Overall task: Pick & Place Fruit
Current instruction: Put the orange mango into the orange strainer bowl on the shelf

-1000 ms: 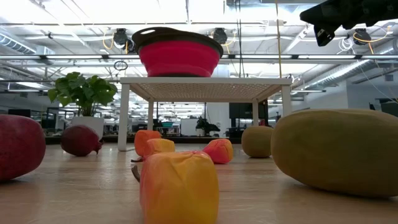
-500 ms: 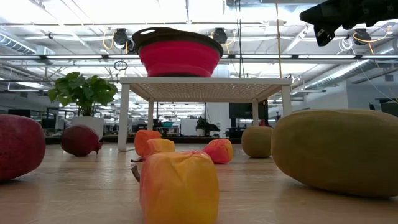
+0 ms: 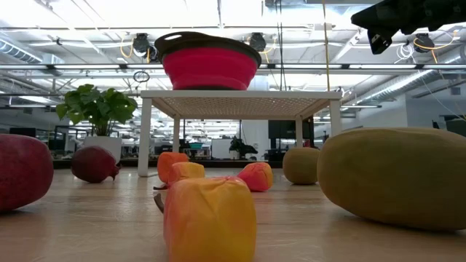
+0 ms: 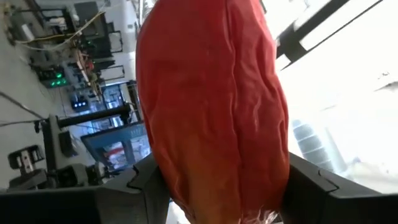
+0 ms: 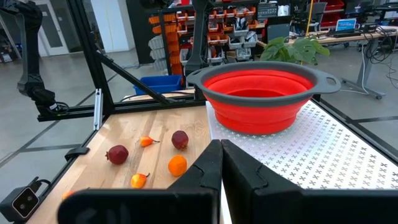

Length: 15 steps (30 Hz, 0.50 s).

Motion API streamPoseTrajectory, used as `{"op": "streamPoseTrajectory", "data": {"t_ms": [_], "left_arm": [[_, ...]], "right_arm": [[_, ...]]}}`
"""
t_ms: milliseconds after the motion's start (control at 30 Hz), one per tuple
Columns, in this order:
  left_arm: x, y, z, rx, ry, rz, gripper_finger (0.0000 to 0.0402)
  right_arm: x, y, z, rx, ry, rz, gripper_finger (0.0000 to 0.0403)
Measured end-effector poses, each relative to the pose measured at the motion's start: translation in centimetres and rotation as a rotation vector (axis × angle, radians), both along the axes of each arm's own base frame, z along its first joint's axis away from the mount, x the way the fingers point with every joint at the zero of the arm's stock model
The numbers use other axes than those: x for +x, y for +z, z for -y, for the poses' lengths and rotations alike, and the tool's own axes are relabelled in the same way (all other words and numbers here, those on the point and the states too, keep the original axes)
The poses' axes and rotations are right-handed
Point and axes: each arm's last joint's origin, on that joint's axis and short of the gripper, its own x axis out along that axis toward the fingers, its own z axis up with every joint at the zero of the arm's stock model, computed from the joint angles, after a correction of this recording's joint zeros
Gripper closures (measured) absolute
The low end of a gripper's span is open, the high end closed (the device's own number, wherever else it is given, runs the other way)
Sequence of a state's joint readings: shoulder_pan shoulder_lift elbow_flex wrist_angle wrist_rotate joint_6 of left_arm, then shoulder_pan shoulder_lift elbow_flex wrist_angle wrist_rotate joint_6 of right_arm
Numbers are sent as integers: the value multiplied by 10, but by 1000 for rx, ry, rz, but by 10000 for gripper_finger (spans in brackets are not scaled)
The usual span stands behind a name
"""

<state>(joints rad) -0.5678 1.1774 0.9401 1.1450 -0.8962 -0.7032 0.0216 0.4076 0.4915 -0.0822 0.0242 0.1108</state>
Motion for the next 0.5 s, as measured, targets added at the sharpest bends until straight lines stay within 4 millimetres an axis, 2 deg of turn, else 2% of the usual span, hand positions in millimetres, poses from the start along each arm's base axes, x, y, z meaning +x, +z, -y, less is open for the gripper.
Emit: {"op": "streamPoseTrajectory", "data": {"t_ms": [233, 500], "left_arm": [[5, -6, 2, -11, -6, -67, 168], [18, -24, 11, 162, 2, -309, 180]], "right_arm": [[0, 0, 0, 0, 0, 0, 403], [0, 0, 0, 0, 0, 0, 403]]}}
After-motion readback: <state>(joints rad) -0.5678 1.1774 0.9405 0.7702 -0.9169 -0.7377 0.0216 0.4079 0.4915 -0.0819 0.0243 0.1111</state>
